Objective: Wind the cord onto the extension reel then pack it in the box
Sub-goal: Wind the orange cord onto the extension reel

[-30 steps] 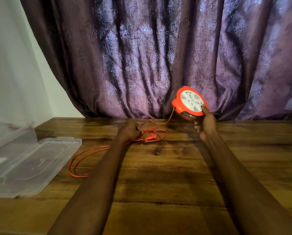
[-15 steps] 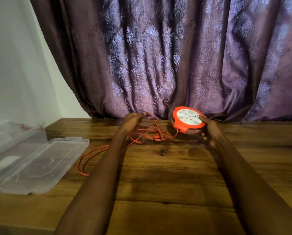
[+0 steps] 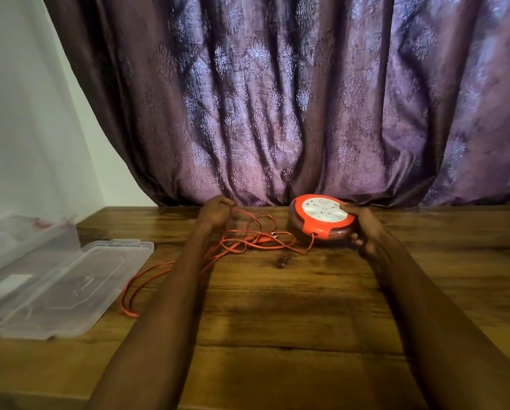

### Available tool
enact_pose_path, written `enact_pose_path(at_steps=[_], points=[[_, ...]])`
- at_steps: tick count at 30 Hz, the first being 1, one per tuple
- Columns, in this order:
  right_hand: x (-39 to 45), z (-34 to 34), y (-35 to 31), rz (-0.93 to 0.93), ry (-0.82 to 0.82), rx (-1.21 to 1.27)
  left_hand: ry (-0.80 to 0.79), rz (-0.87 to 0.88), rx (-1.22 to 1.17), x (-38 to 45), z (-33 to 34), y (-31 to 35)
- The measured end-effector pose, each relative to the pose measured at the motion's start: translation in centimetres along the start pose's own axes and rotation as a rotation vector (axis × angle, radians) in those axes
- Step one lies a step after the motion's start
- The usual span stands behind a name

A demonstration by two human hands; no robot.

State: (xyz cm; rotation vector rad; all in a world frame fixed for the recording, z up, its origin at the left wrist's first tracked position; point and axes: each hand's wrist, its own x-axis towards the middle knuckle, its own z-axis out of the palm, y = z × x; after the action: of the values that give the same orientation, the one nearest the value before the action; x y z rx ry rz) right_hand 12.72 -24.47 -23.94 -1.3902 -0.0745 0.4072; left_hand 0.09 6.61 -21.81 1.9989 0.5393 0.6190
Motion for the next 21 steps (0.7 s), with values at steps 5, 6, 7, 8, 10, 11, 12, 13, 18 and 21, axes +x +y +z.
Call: enact_pose_path(at_steps=[5, 6, 7, 8, 10, 11, 12, 13, 18, 21], points=[[-0.1, 0.3, 0.1, -0.001, -0.049, -0.031, -0.201, 0.411, 0.553, -0.5, 1.1, 0.0], [-0.1, 0.4, 0.1, -0.006, -0.053, -0.032, -0.343, 0.431, 0.515, -0.5, 1.4, 0.2], [-0.2, 0.5, 0.1, -0.01, -0.054, -0.032, -0.463, 0.434, 0.515, -0.3, 1.9, 0.3], [-0.2, 0.6, 0.1, -0.012, -0.052, -0.032, -0.547, 0.433, 0.55, -0.2, 2.1, 0.6], [-0.3, 0.6, 0.2, -0.017, -0.044, -0.032, -0.643, 0.478, 0.673, 0.3, 2.4, 1.0], [-0.3, 0.6, 0.2, -0.019, -0.042, -0.034, -0.672, 0.506, 0.72, 0.6, 2.4, 1.2], [-0.3, 0.6, 0.2, -0.02, -0.042, -0.035, -0.702, 0.529, 0.763, 0.9, 2.3, 1.5], [-0.2, 0.6, 0.1, -0.02, -0.042, -0.035, -0.726, 0.55, 0.793, 1.3, 2.3, 1.6], [0.1, 0.8, 0.4, -0.022, -0.04, -0.05, -0.636, 0.555, 0.878, 2.1, 2.8, 1.3], [0.4, 1.0, 0.7, -0.025, -0.031, -0.056, -0.497, 0.584, 1.007, 2.5, 2.5, 1.5]])
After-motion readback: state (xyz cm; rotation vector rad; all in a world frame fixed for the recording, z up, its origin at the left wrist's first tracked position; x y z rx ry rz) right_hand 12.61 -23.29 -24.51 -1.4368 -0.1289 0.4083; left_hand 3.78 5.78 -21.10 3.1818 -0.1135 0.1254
